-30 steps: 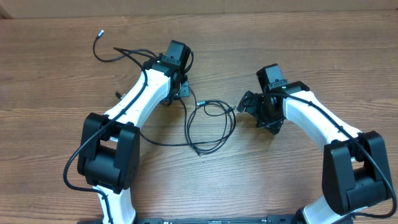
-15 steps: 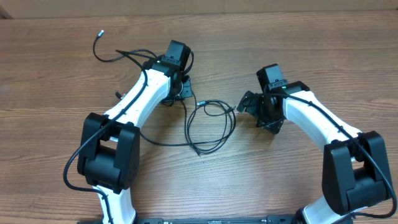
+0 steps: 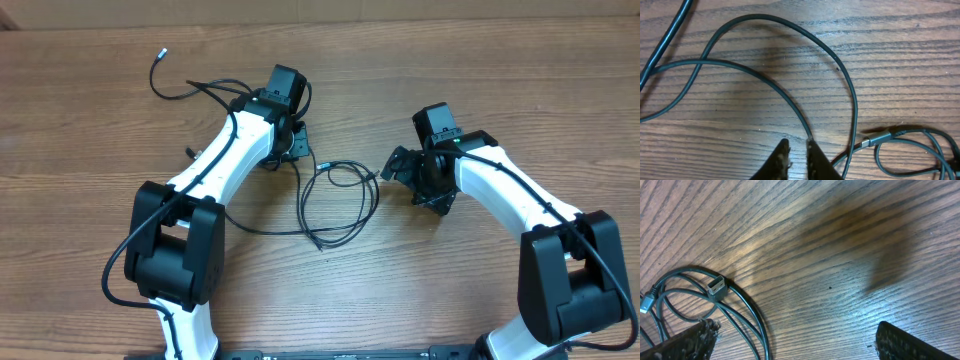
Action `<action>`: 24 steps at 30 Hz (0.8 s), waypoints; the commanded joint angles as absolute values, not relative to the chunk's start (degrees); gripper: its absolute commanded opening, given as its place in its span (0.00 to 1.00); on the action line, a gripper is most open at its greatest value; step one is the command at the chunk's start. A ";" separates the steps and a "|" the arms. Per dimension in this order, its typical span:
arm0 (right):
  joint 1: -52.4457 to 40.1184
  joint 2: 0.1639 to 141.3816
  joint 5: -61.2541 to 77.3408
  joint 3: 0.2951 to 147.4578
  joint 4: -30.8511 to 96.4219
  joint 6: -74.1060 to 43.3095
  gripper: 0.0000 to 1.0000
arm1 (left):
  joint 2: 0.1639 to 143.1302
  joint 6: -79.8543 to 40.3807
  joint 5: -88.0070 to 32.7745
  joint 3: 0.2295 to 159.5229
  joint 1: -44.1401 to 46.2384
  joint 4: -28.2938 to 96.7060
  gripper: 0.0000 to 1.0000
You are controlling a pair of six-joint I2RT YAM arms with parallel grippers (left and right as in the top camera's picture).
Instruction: Untangle cables
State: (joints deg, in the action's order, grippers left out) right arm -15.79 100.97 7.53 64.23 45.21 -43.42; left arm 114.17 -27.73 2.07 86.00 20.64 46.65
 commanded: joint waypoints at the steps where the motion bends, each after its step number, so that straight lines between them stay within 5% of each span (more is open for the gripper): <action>1: -15.62 99.96 7.60 65.21 45.12 -43.03 1.00 | 113.14 -27.88 1.48 86.72 21.04 46.54 0.09; 24: -15.62 99.96 7.60 65.21 45.12 -43.03 1.00 | 113.14 -27.88 1.50 86.72 21.04 47.13 0.07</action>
